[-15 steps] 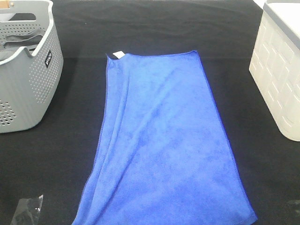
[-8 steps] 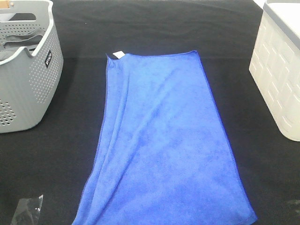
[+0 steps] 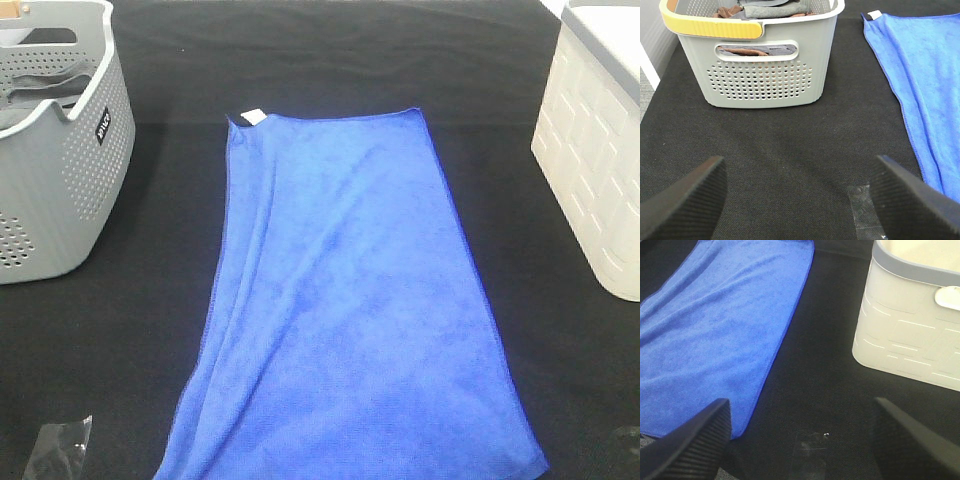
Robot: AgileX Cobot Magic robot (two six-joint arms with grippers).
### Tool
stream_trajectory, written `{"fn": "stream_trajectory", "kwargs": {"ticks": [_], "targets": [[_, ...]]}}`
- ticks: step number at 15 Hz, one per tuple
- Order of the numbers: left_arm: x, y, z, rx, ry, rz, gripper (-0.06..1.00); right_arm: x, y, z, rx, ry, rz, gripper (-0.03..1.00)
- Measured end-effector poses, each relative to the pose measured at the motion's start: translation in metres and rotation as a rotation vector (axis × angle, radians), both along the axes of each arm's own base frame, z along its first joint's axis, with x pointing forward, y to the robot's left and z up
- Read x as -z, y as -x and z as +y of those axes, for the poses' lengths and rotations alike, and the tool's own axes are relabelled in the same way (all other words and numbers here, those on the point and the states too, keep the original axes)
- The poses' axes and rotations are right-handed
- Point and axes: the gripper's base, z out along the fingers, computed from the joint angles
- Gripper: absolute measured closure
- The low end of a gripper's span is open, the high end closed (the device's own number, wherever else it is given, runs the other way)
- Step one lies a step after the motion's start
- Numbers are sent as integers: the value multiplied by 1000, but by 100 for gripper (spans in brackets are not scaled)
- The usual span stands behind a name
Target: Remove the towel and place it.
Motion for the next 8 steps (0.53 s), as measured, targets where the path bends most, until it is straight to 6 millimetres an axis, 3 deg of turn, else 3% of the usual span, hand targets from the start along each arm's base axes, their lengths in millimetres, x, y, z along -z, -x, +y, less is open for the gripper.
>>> {"fn": "stream_trajectory", "kwargs": {"ticks": [8], "targets": [[0, 0, 0, 0, 0, 0, 19, 0, 0, 0, 0, 0, 0, 21]]}}
